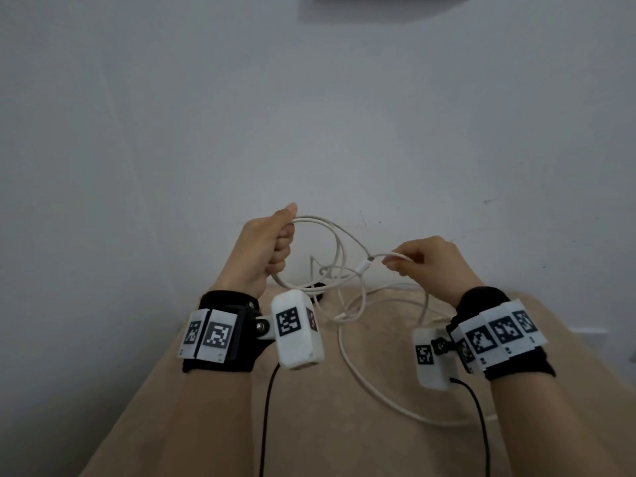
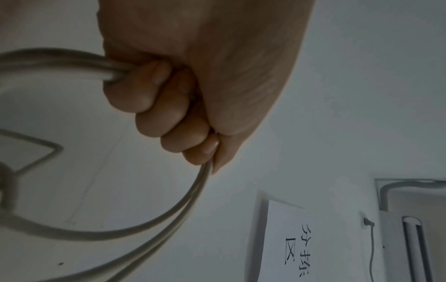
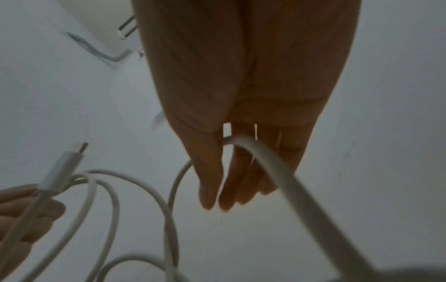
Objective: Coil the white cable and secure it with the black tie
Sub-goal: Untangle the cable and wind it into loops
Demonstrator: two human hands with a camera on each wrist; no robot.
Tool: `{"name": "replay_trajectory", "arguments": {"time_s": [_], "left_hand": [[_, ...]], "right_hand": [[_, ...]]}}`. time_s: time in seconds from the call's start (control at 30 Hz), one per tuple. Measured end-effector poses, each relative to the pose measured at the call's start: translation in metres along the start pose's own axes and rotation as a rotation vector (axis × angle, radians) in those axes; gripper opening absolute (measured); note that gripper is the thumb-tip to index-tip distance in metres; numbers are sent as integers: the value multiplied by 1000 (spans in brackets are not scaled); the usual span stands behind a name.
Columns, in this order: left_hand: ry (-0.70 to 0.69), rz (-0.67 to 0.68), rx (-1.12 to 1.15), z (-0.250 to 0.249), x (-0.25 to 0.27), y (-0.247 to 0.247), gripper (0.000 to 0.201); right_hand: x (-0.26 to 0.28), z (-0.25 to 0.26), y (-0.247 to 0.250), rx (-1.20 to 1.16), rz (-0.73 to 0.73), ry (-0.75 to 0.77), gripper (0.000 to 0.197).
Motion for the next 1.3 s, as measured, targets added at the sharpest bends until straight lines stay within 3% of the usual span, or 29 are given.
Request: {"name": "replay_trajectory", "arguments": {"time_s": [0.1, 0.27, 0.53, 0.63, 0.73, 0.8, 0.9, 0.97, 1.03, 1.13, 1.3], "left_hand": [[13, -16, 2, 3, -1, 1, 47], [9, -17, -15, 3, -1, 4, 47], [20, -101, 78, 7, -2, 23, 46], [16, -136, 121, 7, -1, 31, 45], [10, -133, 99, 7, -1, 27, 45], [3, -121, 53, 6, -1, 20, 46], [-9, -94, 5, 5, -1, 10, 48], [-19, -69, -4, 4, -1, 3, 48], [-30, -47, -8, 2, -1, -2, 48], [-35, -41, 2, 0, 0, -2, 48], [-13, -51, 64, 3, 0, 5, 45]], "right_hand": [[1, 2, -7, -376, -10, -49, 13], [1, 2, 0, -677, -179, -89, 18], [11, -30, 36, -839, -612, -246, 19], [13, -39, 44, -803, -646, -296, 20], [9, -42, 38, -686, -577, -329, 23], [6, -40, 31, -485, -514, -321, 29], [5, -20, 20, -218, -436, -182, 30], [2, -1, 7, -325, -336, -43, 34], [1, 19, -15, -507, -112, 47, 45], [5, 36, -47, -720, 178, 4, 46], [9, 26, -59, -564, 240, -61, 48]]}}
Point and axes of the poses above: each hand's wrist, its own x-axis away from the middle knuckle, its own y-axis out of the back of the hand, z = x × y, the point moved 6 cm from there along -x, towards the middle knuckle, and after that the axes turned 10 degrees about -x, right-handed, at the moved point
